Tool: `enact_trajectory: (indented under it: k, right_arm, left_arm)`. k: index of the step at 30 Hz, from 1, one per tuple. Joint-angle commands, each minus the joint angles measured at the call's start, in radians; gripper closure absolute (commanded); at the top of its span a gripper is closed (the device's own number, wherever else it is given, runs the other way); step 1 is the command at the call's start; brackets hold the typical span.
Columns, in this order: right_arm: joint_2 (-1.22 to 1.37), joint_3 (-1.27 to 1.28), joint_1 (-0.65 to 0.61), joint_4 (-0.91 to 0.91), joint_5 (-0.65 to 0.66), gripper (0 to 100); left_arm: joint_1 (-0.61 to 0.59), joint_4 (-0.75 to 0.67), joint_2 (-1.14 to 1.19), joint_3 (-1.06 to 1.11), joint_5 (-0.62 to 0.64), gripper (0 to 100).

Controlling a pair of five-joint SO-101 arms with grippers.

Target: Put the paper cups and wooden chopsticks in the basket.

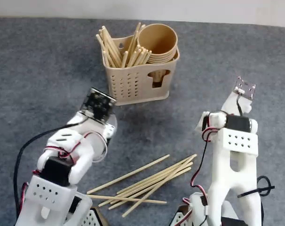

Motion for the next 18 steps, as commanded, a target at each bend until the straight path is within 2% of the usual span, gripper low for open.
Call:
enact_trajectory:
  k: [1,7,13,18]
  right_arm:
    - [-0.035,0.001,0.021,-0.051,-0.002,99.2]
    - [-0.036,-0.001,0.105,-0.051,-0.002,99.3]
    - [-0.036,0.001,0.116,-0.051,-0.002,99.3]
    - [-0.116,0.016,0.116,-0.059,-0.002,99.3]
  left_arm:
    - [0.143,0.034,-0.007,-0.059,-0.084,91]
    - [0.275,0.049,0.028,-0.059,-0.06,93]
    - [0.387,0.041,0.309,-0.101,-0.06,93]
    - [0.407,0.041,0.556,-0.226,-0.026,93]
